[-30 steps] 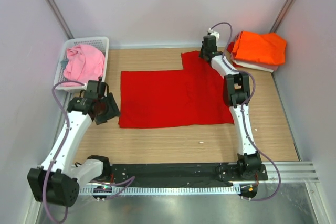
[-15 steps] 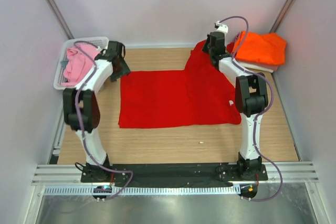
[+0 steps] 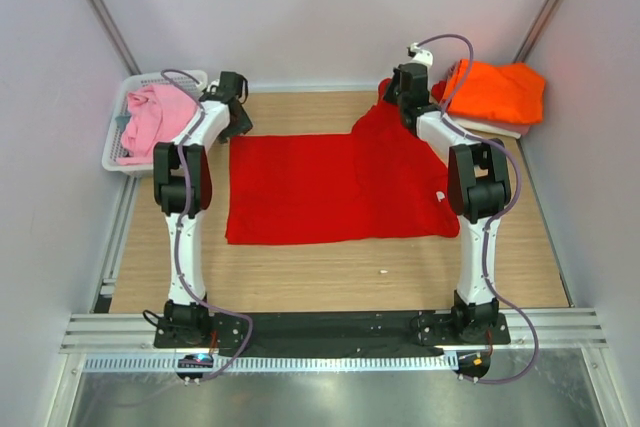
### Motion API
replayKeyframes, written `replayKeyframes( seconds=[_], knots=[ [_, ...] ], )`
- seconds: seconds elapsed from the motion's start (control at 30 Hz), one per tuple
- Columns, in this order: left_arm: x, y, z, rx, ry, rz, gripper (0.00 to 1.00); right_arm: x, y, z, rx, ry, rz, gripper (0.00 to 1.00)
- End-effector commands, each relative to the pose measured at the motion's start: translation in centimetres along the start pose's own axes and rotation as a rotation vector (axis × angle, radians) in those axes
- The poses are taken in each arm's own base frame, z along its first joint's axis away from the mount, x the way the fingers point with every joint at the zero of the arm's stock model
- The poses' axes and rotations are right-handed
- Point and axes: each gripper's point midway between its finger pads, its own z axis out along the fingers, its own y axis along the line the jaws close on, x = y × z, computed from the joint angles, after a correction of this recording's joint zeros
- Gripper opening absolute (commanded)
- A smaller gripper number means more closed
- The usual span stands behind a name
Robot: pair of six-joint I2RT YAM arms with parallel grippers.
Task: Fold and stack the t-shirts
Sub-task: Fold the tshirt
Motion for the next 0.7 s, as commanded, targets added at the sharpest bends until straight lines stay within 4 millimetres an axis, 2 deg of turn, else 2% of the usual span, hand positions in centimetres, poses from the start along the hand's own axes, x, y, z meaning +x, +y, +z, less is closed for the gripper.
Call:
replayKeyframes(
  seconds=[0.0,0.17,0.37,0.47,0.57,0.63,0.67],
  knots=[
    [-3.5,-0.7,-0.1,0.017,-0.091,-0.058,0.58,-3.9,2.3,-1.3,-0.065,-0.09,0.029,0.01],
    [-2.7,-1.5,1.6,0.045,-0.062,-0.115,0.58,-3.4,2.0,-1.2,-0.055,-0.073,0.021,0.02],
    [-0.5,-1.3,3.3,0.036,-0.003,-0.133,0.57,-2.9,1.5,-0.9,-0.034,-0.052,0.011,0.02],
    [-0.4,-1.5,3.8,0.035,-0.005,-0.14,0.56,-2.8,1.5,-0.8,-0.031,-0.047,0.011,0.01],
    [0.3,-1.5,4.6,0.032,0.013,-0.137,0.48,-2.6,1.4,-0.8,-0.03,-0.042,0.011,0.01],
    [0.6,-1.6,4.8,0.039,0.024,-0.135,0.37,-2.6,1.2,-0.9,-0.026,-0.041,0.009,0.02],
    [0.6,-1.7,4.9,0.042,0.025,-0.137,0.28,-2.5,1.3,-0.9,-0.027,-0.037,0.009,0.02]
  ],
)
